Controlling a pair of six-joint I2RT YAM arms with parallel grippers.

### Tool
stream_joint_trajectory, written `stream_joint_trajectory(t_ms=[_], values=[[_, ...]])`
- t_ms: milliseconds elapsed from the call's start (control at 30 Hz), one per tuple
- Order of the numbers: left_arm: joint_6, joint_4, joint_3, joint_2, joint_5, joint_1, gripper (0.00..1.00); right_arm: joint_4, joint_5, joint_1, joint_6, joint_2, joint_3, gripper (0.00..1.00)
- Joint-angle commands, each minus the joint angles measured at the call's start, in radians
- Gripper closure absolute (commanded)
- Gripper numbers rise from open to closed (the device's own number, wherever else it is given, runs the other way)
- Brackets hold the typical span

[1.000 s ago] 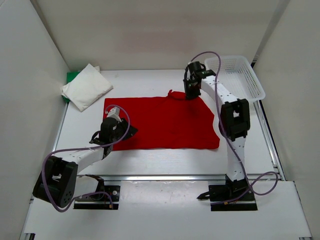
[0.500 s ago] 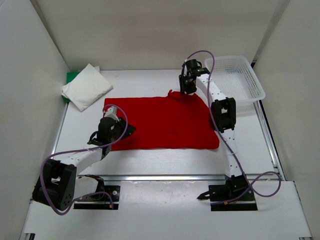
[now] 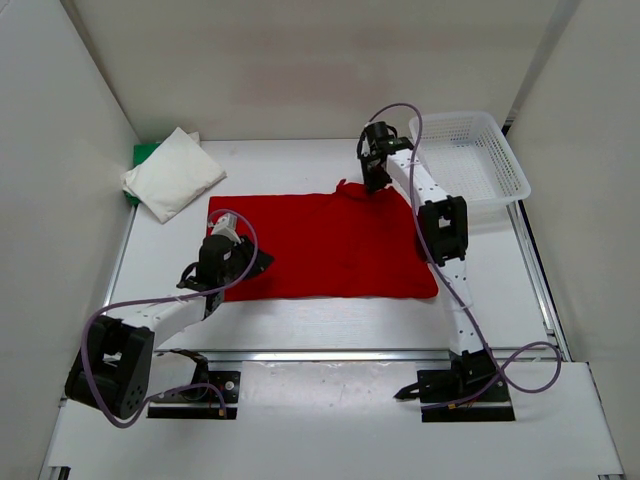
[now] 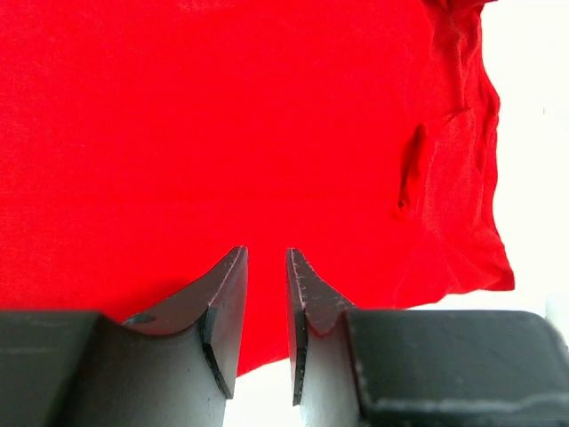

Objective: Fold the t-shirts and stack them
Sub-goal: Grap the side of the flattened tshirt furthest away from the robot with both arms

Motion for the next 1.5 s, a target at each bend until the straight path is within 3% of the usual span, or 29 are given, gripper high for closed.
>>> stream_joint_trajectory(t_ms=[0,100,233,433,533,633,733,867,1100,1467], values=[[-0.002,0.018,0.005,-0.005,-0.001,-0.017,0.65,-0.051,0.152,0.058,-0.001,-0.081,0.037,1.00],[-0.004,0.018,0.003,-0.026,-0.002,-0.019,0.64,-0.101,0.260,0.116,0.017,-0.149,-0.038,1.00],[-0.002,0.006,0.006,-0.041,-0.002,-0.025,0.65,-0.105,0.289,0.174,0.043,-0.251,-0.185,1.00],[-0.004,-0.003,-0.007,-0.084,0.005,-0.014,0.65,0.069,0.289,0.217,0.105,-0.474,-0.614,0.99],[-0.007,0.003,-0.018,-0.086,0.010,-0.016,0.65,0.133,0.308,0.257,0.123,-0.562,-0.769,0.86],[-0.005,0.006,-0.026,-0.089,0.013,-0.011,0.65,0.211,0.269,0.268,0.134,-0.655,-0.903,0.67],[-0.008,0.004,-0.035,-0.098,0.022,0.006,0.64,0.247,0.234,0.245,0.138,-0.733,-0.950,0.64],[-0.010,-0.002,-0.018,-0.097,0.024,0.026,0.64,0.420,0.052,0.149,0.163,-0.816,-1.059,0.70],[-0.012,-0.011,0.006,-0.068,0.021,0.046,0.65,0.630,-0.172,-0.009,0.253,-0.718,-1.106,0.72],[-0.018,-0.023,0.042,-0.023,0.011,0.084,0.65,0.715,-0.332,-0.057,0.312,-0.580,-1.053,0.69]])
